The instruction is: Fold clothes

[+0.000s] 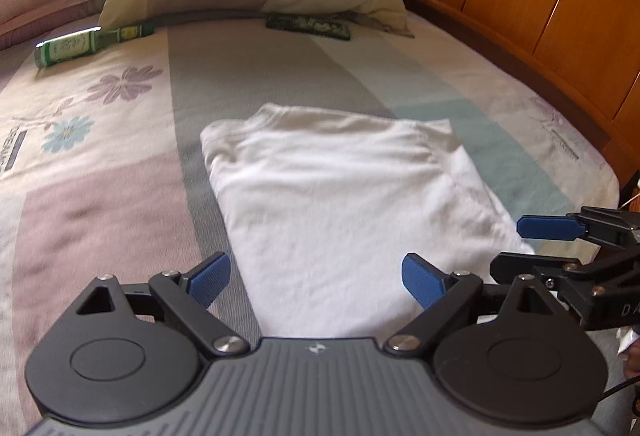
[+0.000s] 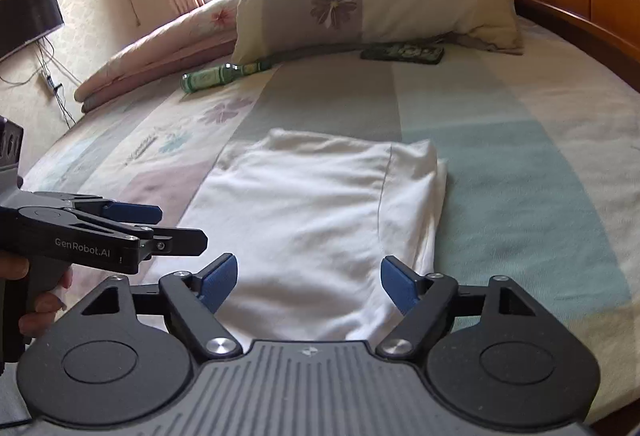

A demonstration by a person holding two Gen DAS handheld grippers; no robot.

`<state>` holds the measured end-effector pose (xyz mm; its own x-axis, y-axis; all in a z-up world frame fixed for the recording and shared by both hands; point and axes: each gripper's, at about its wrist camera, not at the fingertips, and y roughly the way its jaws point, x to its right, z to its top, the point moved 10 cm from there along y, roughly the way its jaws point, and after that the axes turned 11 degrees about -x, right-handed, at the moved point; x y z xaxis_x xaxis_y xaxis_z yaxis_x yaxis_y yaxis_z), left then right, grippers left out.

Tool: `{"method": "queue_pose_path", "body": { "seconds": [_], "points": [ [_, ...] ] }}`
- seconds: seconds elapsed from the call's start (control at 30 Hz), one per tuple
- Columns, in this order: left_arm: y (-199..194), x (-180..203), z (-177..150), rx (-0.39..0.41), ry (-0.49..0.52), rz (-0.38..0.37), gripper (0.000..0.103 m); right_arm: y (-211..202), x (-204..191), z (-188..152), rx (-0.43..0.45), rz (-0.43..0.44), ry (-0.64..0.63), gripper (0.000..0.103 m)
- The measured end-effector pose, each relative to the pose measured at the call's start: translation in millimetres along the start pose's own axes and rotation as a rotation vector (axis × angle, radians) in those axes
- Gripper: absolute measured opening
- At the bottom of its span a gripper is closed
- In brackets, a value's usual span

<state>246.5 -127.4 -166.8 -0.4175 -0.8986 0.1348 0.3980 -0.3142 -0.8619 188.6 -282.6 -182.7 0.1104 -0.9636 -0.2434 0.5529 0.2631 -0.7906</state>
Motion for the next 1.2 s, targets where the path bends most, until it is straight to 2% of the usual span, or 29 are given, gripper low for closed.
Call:
{"method": "queue_pose_path", "body": {
  "seconds": [0.07, 0.1, 0.23, 0.3, 0.4, 0.43, 0.5, 0.53, 0.57, 0.6, 0.73, 0.8, 0.9, 0.97, 1.03, 1.1, 1.13, 1.2],
  "points": [
    [-8, -1, -14, -0.01, -0.017, 0.017, 0.092, -1, 10, -14, -0.027, -0.087, 0.018, 0.083],
    [-12, -1, -21, -0.015, -0.025, 0.026, 0.092, -2, 9, -18, -0.031, -0.101, 0.013, 0.083],
    [-32, -7, -31, 0.007, -0.08, 0.033, 0.093, -8, -17, -23, -0.008, -0.048, -0.053, 0.084],
    [-41, -7, -30, 0.02, -0.081, 0.052, 0.093, -11, -30, -26, 0.004, -0.021, -0.087, 0.09],
    [-48, -9, -33, 0.027, -0.083, 0.061, 0.093, -16, -50, -30, 0.021, 0.018, -0.137, 0.094],
    [-49, -10, -35, 0.029, -0.084, 0.062, 0.093, -11, -49, -33, 0.007, 0.011, -0.124, 0.094],
    [-53, -12, -37, 0.032, -0.085, 0.064, 0.093, 4, -31, -41, -0.052, -0.056, -0.042, 0.093],
    [-55, -13, -39, 0.033, -0.086, 0.065, 0.093, 4, -21, -45, -0.056, -0.081, -0.01, 0.092],
    [-57, -14, -40, 0.034, -0.087, 0.066, 0.093, -1, -13, -48, -0.045, -0.078, 0.014, 0.083],
    [-58, -15, -41, 0.036, -0.088, 0.068, 0.093, -7, -7, -50, -0.037, -0.072, 0.043, 0.083],
    [-58, -18, -43, 0.035, -0.103, 0.066, 0.093, -31, -2, -42, 0.032, -0.096, 0.065, 0.089],
    [-56, -16, -42, 0.032, -0.092, 0.063, 0.093, -35, -8, -31, 0.075, -0.043, 0.059, 0.089],
    [-55, -12, -42, 0.031, -0.071, 0.053, 0.093, -22, -17, -14, 0.086, -0.016, 0.023, 0.089],
    [-56, -13, -42, 0.032, -0.069, 0.048, 0.093, -8, -17, -8, 0.063, -0.014, 0.024, 0.089],
    [-57, -19, -42, 0.032, -0.079, 0.058, 0.093, 3, -6, -7, 0.025, -0.055, 0.059, 0.089],
    [-57, -26, -40, 0.034, -0.095, 0.069, 0.093, 0, 8, -9, 0.022, -0.159, 0.092, 0.089],
    [-57, -29, -39, 0.035, -0.105, 0.071, 0.093, -4, 9, -8, 0.036, -0.171, 0.093, 0.089],
    [-54, -33, -36, 0.036, -0.124, 0.076, 0.093, -13, 1, -4, 0.075, -0.123, 0.063, 0.092]
  ]
}}
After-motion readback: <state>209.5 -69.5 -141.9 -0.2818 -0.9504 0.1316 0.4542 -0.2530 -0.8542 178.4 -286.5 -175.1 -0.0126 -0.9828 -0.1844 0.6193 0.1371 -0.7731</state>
